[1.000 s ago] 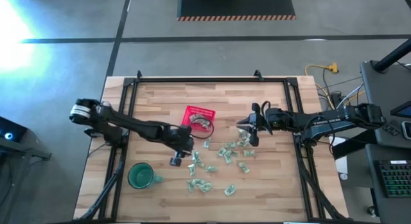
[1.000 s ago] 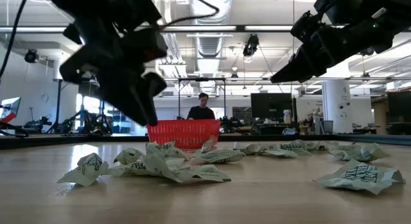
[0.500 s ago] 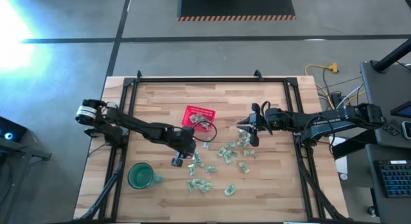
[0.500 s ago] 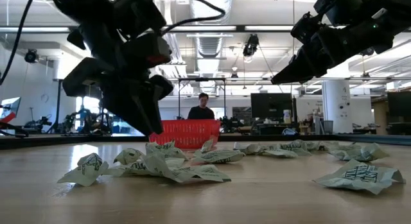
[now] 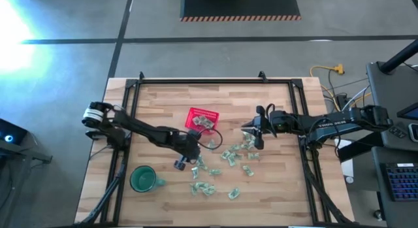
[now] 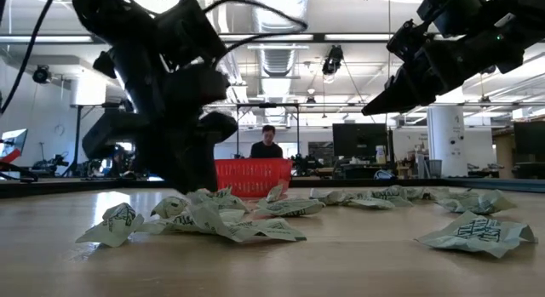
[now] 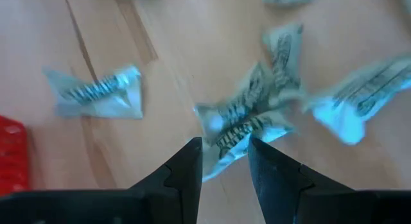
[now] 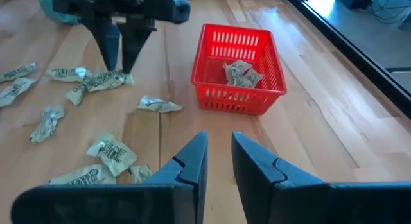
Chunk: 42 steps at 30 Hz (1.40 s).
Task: Pick and place items into bin
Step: Put the stevia packet into the red bin
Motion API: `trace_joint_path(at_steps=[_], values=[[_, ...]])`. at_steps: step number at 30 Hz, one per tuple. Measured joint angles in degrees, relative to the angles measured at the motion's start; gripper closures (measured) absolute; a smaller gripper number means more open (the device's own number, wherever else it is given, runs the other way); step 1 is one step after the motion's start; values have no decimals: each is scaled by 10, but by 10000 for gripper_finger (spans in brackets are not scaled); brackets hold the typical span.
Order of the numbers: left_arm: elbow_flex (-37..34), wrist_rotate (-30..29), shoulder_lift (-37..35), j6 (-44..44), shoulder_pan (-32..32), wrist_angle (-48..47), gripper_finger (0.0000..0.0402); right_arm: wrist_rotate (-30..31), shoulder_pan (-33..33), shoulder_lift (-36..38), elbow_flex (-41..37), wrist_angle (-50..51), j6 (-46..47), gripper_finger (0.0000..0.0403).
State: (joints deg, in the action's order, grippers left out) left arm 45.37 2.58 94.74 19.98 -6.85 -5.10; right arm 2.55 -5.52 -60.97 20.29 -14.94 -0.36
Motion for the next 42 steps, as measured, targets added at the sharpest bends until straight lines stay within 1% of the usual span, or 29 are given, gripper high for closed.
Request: trace_joint_path(at_steps=[6, 9, 12, 17, 19, 27, 32, 34, 36, 37, 42], values=[[5, -16, 20, 0, 0, 6, 292, 0, 0, 0, 0, -3, 1, 346], [5, -21, 17, -1, 0, 4, 302, 0, 0, 0, -1, -3, 2, 344], [5, -28, 11, -1, 0, -6, 325, 1, 0, 0, -2, -3, 2, 342], [5, -35, 2, -1, 0, -20, 382, 1, 0, 0, -2, -3, 2, 342], [4, -35, -2, -4, 0, -22, 396, 1, 0, 0, -2, -3, 2, 342], [15, -48, -21, -32, 0, -75, 400, 2, 0, 0, -2, -3, 2, 342], [17, -75, -57, -32, 0, -78, 400, 2, 0, 0, -2, -3, 2, 344], [17, -102, -76, -33, 0, -80, 400, 4, 0, 0, -2, -3, 2, 343], [17, -148, -95, -33, 0, -74, 400, 4, 0, 0, -2, -3, 2, 344], [17, -176, -103, -33, 0, -73, 400, 4, 0, 0, -2, -3, 2, 345], [14, -354, -134, -31, 2, -59, 400, 5, 0, 0, -2, -3, 2, 346]])
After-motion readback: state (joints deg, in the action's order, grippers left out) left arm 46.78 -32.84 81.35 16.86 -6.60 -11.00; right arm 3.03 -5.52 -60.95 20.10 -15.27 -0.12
